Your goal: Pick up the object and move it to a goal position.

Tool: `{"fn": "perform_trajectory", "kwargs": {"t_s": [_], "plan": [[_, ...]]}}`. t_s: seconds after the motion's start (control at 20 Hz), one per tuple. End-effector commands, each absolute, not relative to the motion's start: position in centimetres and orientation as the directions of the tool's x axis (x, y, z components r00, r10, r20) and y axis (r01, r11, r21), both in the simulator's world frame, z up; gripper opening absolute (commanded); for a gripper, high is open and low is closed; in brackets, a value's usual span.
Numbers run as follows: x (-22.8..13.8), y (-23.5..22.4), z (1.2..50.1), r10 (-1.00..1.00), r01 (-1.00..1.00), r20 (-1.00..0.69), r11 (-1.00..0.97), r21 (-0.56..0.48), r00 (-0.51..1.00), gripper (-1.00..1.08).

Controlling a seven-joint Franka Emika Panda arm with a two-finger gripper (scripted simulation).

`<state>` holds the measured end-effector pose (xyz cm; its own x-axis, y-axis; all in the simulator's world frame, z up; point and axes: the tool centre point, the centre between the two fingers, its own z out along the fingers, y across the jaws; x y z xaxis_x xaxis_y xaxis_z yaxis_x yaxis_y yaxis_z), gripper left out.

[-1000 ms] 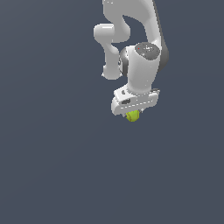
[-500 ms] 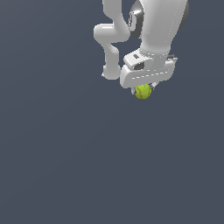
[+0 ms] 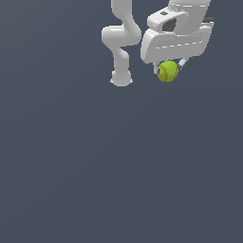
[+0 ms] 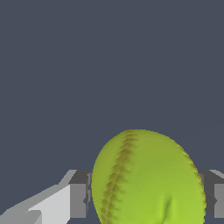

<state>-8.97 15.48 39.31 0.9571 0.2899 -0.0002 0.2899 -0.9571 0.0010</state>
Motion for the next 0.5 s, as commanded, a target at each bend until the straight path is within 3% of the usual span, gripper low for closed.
{"fn": "perform_trajectory", "kwargs": {"t_s": [0.0, 0.45], "plan": [[-9.5, 16.0, 41.1, 0.289, 0.289, 0.0, -0.957, 0.001, 0.957, -1.0], [-10.1, 16.8, 44.3, 0.288, 0.288, 0.0, -0.958, 0.0, 0.958, -1.0]]}}
